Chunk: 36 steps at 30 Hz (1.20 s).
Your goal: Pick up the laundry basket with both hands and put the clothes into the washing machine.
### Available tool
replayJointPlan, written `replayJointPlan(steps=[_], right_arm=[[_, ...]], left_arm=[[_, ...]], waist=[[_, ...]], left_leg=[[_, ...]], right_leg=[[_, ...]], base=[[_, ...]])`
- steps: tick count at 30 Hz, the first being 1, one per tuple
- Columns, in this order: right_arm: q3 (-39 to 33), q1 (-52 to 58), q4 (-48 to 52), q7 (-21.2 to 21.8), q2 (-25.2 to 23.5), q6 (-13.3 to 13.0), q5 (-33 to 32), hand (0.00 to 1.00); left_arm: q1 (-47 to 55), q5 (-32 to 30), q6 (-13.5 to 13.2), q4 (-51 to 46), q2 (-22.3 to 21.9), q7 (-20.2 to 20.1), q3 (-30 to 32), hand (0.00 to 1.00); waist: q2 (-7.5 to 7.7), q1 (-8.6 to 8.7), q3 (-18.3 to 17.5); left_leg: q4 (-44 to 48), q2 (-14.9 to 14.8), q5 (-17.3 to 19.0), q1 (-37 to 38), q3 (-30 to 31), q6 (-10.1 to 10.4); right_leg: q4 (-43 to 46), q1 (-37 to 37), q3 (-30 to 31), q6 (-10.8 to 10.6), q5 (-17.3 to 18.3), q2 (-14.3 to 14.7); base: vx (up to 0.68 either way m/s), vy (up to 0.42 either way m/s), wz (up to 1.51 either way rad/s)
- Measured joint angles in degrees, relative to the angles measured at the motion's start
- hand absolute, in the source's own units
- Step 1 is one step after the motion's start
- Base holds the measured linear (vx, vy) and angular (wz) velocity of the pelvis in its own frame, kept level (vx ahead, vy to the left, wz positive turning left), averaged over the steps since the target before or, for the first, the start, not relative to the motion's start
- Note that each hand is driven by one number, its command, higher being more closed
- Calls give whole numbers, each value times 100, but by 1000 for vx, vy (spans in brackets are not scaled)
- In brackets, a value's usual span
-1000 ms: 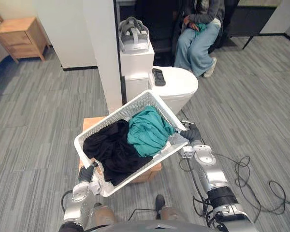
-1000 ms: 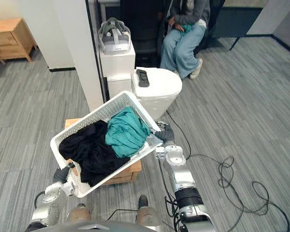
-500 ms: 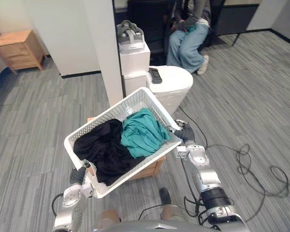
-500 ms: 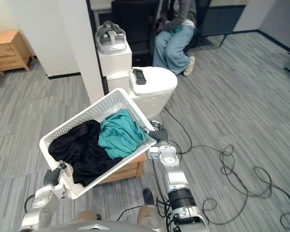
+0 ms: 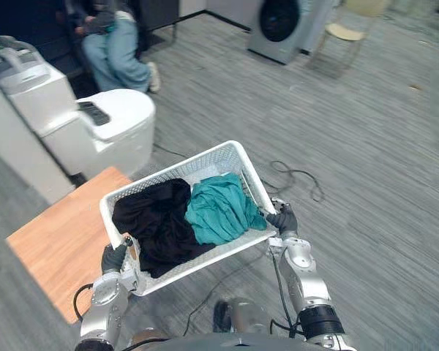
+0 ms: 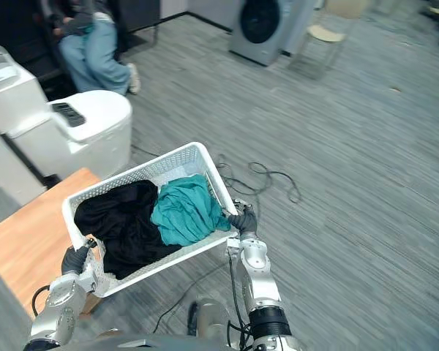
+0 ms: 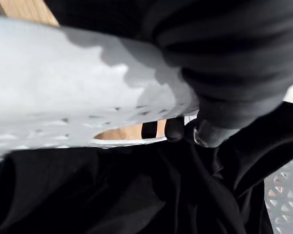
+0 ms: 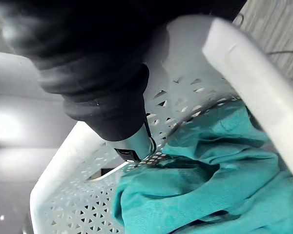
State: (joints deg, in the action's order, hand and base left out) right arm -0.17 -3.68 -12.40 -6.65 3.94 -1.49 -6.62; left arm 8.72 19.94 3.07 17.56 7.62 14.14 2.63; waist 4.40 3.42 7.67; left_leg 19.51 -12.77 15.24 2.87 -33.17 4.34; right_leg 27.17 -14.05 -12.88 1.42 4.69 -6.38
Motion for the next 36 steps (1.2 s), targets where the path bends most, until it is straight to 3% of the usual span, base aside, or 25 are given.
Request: replayJointPlan(steps=[2,4,5,9,12,14,15,16,17,18,19,20,22,23,25,26,28,29,31,32,34,35,36], right_arm=[[-1,6,-3,6,2,1,26,100],[-10,15,0,6,16,18,26,100],[-18,59,12,6,41,27,25,100],[-105,384,287,21,123,-11,23,100],[-346,813,377,20,100,-76,2,100],[-448,1209,540,15,77,-152,-49,100],[-444,1257,537,12,48,-184,-82,100],[-423,1307,541,12,-44,-193,-82,100],[-425,1399,648,12,-104,-194,-84,100],[-424,1472,755,12,-112,-193,-84,100],[-429,1609,941,4,-121,-201,-83,100],[-412,1651,1044,-14,-109,-200,-83,100],[-444,1651,1123,-18,-76,-191,-83,100],[-439,1651,1154,6,-49,-191,-84,100],[-361,1664,1168,12,-57,-187,-92,100],[-301,1691,1217,8,-79,-186,-94,100],[-289,1789,1437,-9,-108,-193,-81,100],[-286,1768,1496,-7,-122,-199,-75,100],[-267,1747,1570,-9,-106,-202,-71,100],[-281,1711,1557,-7,-111,-207,-73,100],[-348,1698,1358,0,-124,-214,-78,100],[-347,1686,1157,18,-183,-202,-79,100],[-348,1699,1095,21,-203,-200,-79,100]], left_arm=[[0,0,6,0,-62,0,12,100],[7,-1,26,2,-129,-1,49,100],[3,-2,50,11,-132,-1,16,100],[-62,-2,77,136,-138,-3,-167,100],[-191,-6,77,220,-174,-8,-319,100],[-173,-5,77,285,-246,-9,-371,100],[-174,-3,77,335,-251,-25,-361,100],[-106,1,77,360,-251,-52,-326,100],[-9,20,77,355,-262,-63,-313,100],[52,28,76,341,-296,-70,-293,100],[226,75,66,308,-368,-102,-276,100],[413,132,65,229,-507,-127,-284,100],[575,133,65,77,-604,-148,-285,100],[611,132,65,30,-594,-180,-270,100],[689,131,65,-156,-589,-181,-168,100],[726,130,65,-276,-617,-181,-56,100],[861,129,58,-511,-676,-180,-19,100],[911,132,41,-556,-709,-180,-6,100],[925,136,31,-608,-729,-180,-4,100],[944,139,14,-681,-748,-180,9,100],[969,138,9,-678,-782,-179,21,100],[992,136,7,-648,-792,-170,59,100],[974,136,7,-610,-773,-166,67,100]], waist=[[-59,-43,-9],[-174,-75,16],[-176,-21,28],[-325,-25,-45],[-364,7,-38],[-556,1,23],[-573,-22,33],[-646,-92,70],[-715,-204,111],[-758,-254,137],[-834,-316,170],[-867,-322,202],[-882,-349,222],[-856,-406,238],[-885,-453,225],[-904,-485,228],[-1004,-531,172],[-997,-558,165],[-868,-621,59],[-760,-628,-10],[-602,-601,-96],[-459,-526,-170],[-416,-465,-161]], left_leg=[[-84,-51,-14,-3,-244,25],[-263,-224,-149,30,-657,59],[-287,-211,-206,90,-833,148],[-685,-137,-352,303,-926,318],[-582,-271,-324,341,-802,330],[344,-874,63,325,-627,413],[740,-1044,93,281,-547,349],[1752,-1428,9,-28,-274,-292],[2673,-1699,-341,-350,67,-1044],[3044,-1758,-618,-524,365,-1255],[3561,-1614,-953,-852,1152,-1075],[3723,-1140,-664,-1194,1746,-678],[3397,-403,-265,-1618,2196,-548],[2571,42,-129,-1817,2313,-433],[881,235,-257,-1972,2295,-267],[-183,219,-554,-1991,2344,-136],[-902,115,-768,-2024,2536,152],[-749,89,-1007,-2038,2565,127],[-436,268,-1158,-2180,2479,-56],[-168,444,-1165,-2234,2359,-82],[88,823,-1055,-2152,2139,-397],[89,1150,-876,-1996,1987,-627],[53,1320,-805,-1870,1986,-701]], right_leg=[[-849,178,193,-139,-200,285],[-1798,377,380,-49,-489,539],[-1708,281,45,-46,-383,422],[-2966,693,467,16,-1339,820],[-3058,877,448,32,-1315,935],[-3019,1167,440,104,-1028,1251],[-3014,1230,466,147,-998,1311],[-2978,1330,590,206,-968,1437],[-2929,1466,736,276,-918,1517],[-2878,1551,799,313,-860,1550],[-2762,1631,963,372,-706,1538],[-2599,1559,1115,413,-581,1433],[-2546,1455,1333,444,-503,1229],[-2616,1404,1433,439,-500,1059],[-2861,1442,1447,436,-499,967],[-2886,1467,1447,426,-493,969],[-2664,1381,1463,212,-347,1013],[-2384,1327,1599,190,-105,998],[-1800,1034,1845,29,256,792],[-1357,782,2026,-194,551,593],[-761,704,2248,-496,985,216],[575,365,2371,-740,1149,-30],[1323,211,2393,-834,1122,-116]], base=[[-61,-102,-108],[-27,-73,-110],[-42,-40,-92],[23,-86,-73],[3,7,-3],[16,64,4],[17,29,-35],[29,-7,-59],[29,-11,-68],[69,36,-66],[70,103,-55],[77,120,-50],[91,134,-42],[125,160,-52],[139,138,-38],[212,162,-25],[244,225,-38],[238,261,-60],[263,293,-64],[342,411,-62],[349,403,-46],[276,270,-9],[354,311,18]])
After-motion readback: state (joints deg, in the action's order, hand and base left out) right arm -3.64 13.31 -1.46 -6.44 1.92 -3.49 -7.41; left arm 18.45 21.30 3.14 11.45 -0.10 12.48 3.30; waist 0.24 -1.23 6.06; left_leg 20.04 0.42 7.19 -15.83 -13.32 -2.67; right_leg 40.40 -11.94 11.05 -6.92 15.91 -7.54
